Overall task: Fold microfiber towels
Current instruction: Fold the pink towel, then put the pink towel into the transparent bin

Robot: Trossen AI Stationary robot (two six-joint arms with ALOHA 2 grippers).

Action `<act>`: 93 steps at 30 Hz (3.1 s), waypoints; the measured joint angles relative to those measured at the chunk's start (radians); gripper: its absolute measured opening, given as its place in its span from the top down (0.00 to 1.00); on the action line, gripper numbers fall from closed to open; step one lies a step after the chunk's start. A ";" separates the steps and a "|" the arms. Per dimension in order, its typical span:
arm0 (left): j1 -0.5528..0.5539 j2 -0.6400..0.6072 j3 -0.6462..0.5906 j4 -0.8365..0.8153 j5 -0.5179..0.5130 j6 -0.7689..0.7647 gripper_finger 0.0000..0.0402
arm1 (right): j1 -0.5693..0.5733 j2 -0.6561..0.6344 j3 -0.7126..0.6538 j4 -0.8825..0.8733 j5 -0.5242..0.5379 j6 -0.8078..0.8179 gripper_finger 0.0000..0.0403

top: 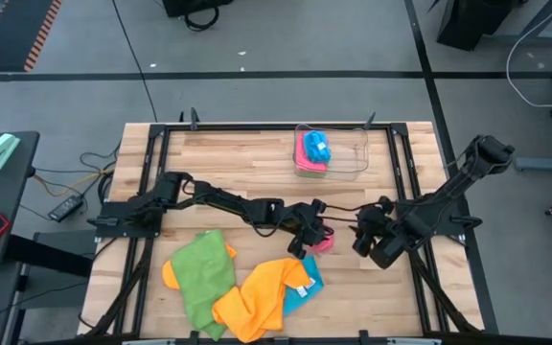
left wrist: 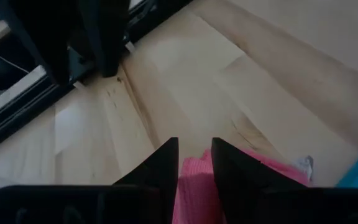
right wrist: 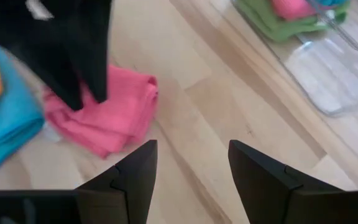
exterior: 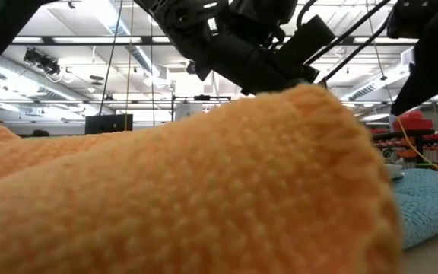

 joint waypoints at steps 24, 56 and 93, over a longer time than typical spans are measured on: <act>-0.007 -0.171 -0.002 -0.091 0.037 -0.001 0.83 | -0.095 -0.002 0.002 0.141 -0.076 -0.116 0.59; -0.034 -0.171 0.000 -0.216 0.557 0.212 0.96 | -0.202 0.186 0.001 0.386 -0.169 -0.290 0.67; -0.036 -0.172 0.000 -0.288 0.371 0.223 0.95 | -0.239 0.191 0.001 0.424 -0.255 -0.264 0.77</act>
